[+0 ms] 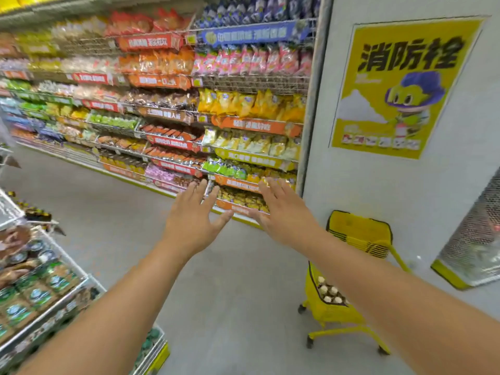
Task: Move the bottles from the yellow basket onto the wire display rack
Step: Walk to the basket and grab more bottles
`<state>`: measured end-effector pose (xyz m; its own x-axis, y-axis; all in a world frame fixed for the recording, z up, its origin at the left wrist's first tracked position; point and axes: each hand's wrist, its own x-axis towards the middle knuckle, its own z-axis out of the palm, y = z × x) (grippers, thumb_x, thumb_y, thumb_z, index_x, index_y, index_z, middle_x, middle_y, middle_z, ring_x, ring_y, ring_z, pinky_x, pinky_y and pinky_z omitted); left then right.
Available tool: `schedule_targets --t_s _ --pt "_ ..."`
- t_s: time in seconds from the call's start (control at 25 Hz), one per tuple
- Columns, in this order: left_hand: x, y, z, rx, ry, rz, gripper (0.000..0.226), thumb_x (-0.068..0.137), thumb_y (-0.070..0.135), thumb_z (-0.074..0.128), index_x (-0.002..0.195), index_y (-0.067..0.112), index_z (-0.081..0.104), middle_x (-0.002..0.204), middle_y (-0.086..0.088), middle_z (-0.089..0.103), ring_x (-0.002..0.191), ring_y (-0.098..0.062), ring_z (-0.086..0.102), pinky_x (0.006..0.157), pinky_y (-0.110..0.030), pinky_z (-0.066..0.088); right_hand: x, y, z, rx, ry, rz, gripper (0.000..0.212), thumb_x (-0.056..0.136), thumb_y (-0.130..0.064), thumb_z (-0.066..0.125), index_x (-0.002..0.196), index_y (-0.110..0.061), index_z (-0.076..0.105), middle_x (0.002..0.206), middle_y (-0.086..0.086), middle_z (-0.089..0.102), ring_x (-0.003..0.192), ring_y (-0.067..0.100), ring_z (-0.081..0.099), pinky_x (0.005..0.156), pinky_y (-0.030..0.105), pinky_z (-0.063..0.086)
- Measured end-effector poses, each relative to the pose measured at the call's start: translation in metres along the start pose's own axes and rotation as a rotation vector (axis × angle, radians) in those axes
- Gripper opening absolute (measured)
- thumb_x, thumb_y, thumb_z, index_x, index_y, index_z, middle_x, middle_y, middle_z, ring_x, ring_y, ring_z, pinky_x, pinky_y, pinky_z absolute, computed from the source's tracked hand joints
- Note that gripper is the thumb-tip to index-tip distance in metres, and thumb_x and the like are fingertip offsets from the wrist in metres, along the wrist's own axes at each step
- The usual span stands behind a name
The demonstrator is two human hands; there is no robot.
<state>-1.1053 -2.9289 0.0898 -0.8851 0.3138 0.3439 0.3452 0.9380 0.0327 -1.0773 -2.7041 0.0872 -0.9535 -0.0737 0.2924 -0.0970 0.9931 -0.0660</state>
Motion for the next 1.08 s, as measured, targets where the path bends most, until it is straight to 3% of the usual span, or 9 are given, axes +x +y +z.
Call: schedule_targets --t_s 0.16,0.32,0.6,0.84,0.96,1.08 --pt "0.029 0.092 0.026 -0.065 -0.010 0.106 0.099 0.080 0.082 0.004 0.161 0.028 0.023 0.169 -0.005 0.016 0.157 -0.024 0.008 0.126 -0.046 0.014 -0.033 0.094 -0.005 -0.015 0.000 0.077 0.078 0.102 -0.066 0.032 0.163 -0.019 0.020 0.171 0.008 0.015 0.158 0.030 0.008 0.128 0.044 0.014" --pt "0.054 0.195 0.056 -0.043 -0.041 0.216 0.099 0.081 0.082 0.011 0.160 0.026 0.026 0.167 -0.009 0.022 0.156 -0.028 0.014 0.124 -0.048 0.020 -0.076 0.198 -0.018 -0.020 0.001 0.132 0.078 0.103 -0.062 0.035 0.163 -0.017 0.015 0.171 0.007 0.014 0.158 0.028 0.008 0.126 0.039 0.011" --pt "0.099 0.356 0.104 -0.124 -0.072 0.321 0.086 0.091 0.077 0.031 0.159 0.024 0.031 0.167 -0.008 0.024 0.156 -0.026 0.015 0.123 -0.049 0.020 -0.123 0.358 -0.007 -0.001 -0.025 0.255 0.087 0.094 -0.071 0.021 0.162 -0.016 0.021 0.171 0.007 0.016 0.158 0.029 0.009 0.127 0.046 0.018" --pt "0.150 0.431 0.160 -0.154 -0.153 0.397 0.100 0.079 0.083 0.012 0.160 0.026 0.027 0.169 -0.006 0.018 0.156 -0.026 0.012 0.124 -0.047 0.018 -0.112 0.445 0.019 0.004 -0.061 0.301 0.077 0.104 -0.058 0.038 0.164 -0.018 0.012 0.172 0.005 0.006 0.159 0.025 -0.002 0.128 0.039 0.002" --pt "0.179 0.448 0.201 -0.172 -0.200 0.417 0.104 0.076 0.085 0.013 0.159 0.024 0.028 0.169 -0.007 0.018 0.156 -0.027 0.012 0.124 -0.049 0.020 -0.092 0.476 0.046 0.029 -0.095 0.314 0.078 0.102 -0.061 0.034 0.164 -0.016 0.019 0.172 0.006 0.010 0.159 0.026 0.001 0.129 0.044 0.011" --pt "0.227 0.458 0.248 -0.178 -0.210 0.421 0.101 0.079 0.084 0.016 0.158 0.023 0.031 0.168 -0.008 0.021 0.155 -0.028 0.016 0.124 -0.049 0.022 -0.056 0.509 0.078 0.017 -0.100 0.304 0.086 0.095 -0.066 0.021 0.158 -0.010 0.035 0.167 0.012 0.026 0.157 0.032 0.017 0.126 0.049 0.023"
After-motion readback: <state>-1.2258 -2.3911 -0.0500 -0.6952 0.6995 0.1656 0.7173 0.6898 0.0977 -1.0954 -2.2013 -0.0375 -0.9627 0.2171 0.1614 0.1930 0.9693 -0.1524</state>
